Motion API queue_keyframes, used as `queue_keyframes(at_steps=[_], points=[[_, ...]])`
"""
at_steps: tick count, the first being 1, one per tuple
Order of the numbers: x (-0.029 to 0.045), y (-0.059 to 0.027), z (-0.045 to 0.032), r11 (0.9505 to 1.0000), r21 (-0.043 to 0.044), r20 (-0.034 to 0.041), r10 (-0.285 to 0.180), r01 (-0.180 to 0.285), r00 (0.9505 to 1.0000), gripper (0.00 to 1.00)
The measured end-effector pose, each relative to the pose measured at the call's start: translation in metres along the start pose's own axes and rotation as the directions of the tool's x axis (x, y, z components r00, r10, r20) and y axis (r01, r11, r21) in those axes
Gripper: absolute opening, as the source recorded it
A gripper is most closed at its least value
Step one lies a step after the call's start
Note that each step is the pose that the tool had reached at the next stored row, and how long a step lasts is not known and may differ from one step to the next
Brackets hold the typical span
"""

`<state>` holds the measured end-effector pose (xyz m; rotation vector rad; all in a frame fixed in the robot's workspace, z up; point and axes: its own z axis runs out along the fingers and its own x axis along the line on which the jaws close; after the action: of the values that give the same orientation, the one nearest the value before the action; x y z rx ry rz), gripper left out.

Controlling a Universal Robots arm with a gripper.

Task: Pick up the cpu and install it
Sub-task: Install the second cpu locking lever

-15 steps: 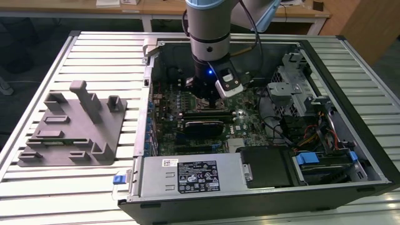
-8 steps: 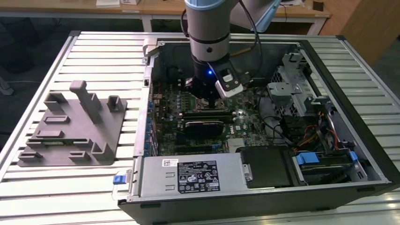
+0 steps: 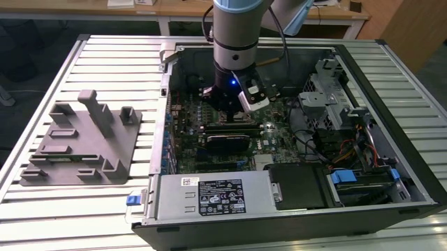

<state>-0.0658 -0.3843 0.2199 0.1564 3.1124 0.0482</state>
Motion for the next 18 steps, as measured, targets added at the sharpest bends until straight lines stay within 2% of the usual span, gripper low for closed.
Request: queue_keyframes(at_steps=[6,11,18], points=[[0.0003,0.0,0.0002,1.0,-0.0002,-0.0004,0.0,0.0,1.0,0.11],[0.0035,-0.0006,0.0021,1.0,-0.0004,-0.0004,0.0,0.0,1.0,0.11],[0.0056,-0.0038,0.0044,0.9999,-0.0141,-0.0017,0.0,0.0,1.0,0.11]])
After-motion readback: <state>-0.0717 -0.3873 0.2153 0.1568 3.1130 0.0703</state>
